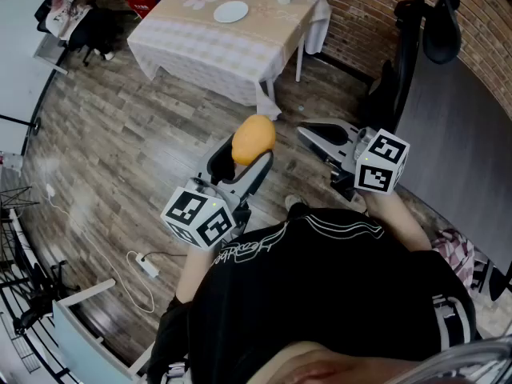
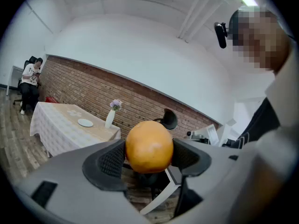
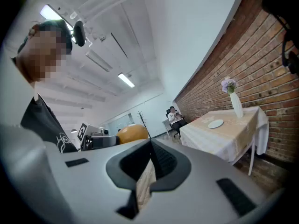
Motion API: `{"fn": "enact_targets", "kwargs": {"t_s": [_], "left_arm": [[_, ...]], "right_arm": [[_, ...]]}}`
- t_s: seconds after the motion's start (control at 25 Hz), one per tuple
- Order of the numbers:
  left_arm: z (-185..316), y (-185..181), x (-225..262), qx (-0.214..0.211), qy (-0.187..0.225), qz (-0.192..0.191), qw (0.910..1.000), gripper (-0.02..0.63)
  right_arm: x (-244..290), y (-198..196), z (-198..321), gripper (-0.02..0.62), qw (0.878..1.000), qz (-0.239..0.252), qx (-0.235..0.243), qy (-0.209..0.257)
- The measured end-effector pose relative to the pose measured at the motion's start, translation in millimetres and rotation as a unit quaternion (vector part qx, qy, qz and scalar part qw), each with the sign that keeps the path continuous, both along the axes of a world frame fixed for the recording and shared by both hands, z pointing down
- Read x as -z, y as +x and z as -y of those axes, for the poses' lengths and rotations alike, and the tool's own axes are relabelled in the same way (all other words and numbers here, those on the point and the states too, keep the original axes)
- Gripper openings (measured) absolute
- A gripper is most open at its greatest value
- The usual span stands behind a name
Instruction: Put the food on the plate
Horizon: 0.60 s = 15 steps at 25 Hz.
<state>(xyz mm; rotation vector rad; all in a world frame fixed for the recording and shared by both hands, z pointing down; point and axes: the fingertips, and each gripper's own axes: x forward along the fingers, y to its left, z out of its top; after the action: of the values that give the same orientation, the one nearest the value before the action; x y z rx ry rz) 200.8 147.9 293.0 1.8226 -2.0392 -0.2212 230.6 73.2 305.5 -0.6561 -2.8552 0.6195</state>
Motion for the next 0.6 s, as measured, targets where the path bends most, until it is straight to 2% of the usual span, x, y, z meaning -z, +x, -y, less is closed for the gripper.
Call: {"fn": "enact_targets", "kwargs": {"t_s": [0.32,0.6], "left_arm": [[33,-22,-3,0.004,-0.002,0.002,1.0000,0.315],[65,-44,6,0.012,-0.002,0.016,0.9998,0.316]], "right_arm": [[-5,-25,29,-0.003,1.000,-0.004,0.009,0.003],[6,-49,64,-0.003,1.000,0.017,0.006,0.007]]}}
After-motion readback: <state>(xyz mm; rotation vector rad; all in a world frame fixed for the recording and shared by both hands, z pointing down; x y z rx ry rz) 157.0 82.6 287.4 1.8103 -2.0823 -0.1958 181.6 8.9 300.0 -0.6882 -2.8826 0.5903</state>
